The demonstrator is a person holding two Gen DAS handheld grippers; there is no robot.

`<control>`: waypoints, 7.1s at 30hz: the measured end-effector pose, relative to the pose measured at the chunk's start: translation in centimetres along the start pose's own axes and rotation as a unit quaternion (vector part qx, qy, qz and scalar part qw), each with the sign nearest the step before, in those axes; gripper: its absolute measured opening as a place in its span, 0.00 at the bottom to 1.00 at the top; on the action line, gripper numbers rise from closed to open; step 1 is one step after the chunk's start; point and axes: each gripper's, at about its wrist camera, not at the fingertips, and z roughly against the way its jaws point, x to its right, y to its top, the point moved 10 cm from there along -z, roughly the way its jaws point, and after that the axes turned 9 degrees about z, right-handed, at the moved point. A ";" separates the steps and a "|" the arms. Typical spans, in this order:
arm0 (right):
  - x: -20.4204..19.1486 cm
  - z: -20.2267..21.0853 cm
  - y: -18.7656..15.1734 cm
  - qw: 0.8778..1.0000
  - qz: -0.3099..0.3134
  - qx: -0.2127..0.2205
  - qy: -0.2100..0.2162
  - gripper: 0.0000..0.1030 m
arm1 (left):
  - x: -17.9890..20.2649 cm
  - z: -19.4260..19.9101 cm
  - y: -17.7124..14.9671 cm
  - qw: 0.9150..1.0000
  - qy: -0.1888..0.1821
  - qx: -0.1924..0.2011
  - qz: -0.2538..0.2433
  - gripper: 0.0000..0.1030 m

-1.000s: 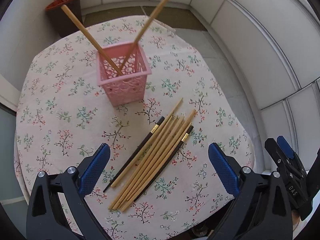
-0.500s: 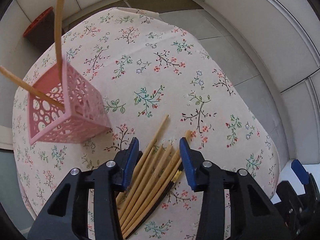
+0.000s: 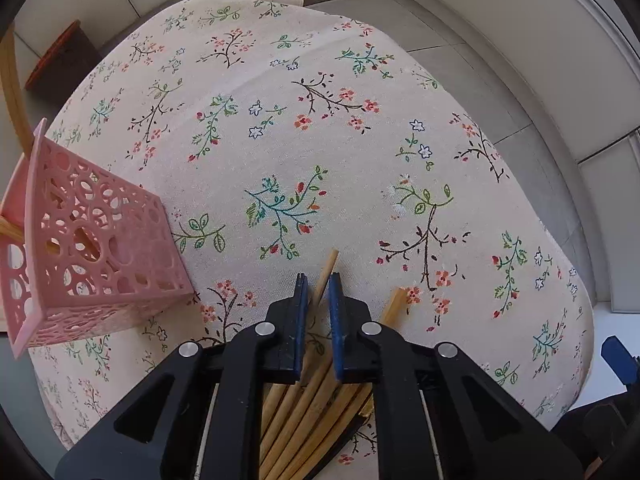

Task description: Organize utensils

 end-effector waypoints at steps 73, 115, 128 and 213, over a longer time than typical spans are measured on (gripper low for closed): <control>-3.6 -1.2 -0.7 0.987 -0.054 -0.110 0.108 0.08 | -1.6 2.7 -6.6 0.994 -0.008 0.001 -0.109 0.15; -2.4 -3.1 -1.3 0.980 -0.077 -0.134 0.123 0.09 | -0.4 1.5 -3.8 0.989 -0.054 -0.001 -0.140 0.27; -2.7 -3.3 -1.2 0.980 -0.077 -0.135 0.126 0.10 | 0.0 0.8 -4.2 0.985 -0.036 0.008 -0.171 0.19; -20.9 21.8 5.3 0.959 0.219 0.152 0.093 0.08 | -10.7 33.2 -8.6 0.932 -0.052 0.342 0.107 0.06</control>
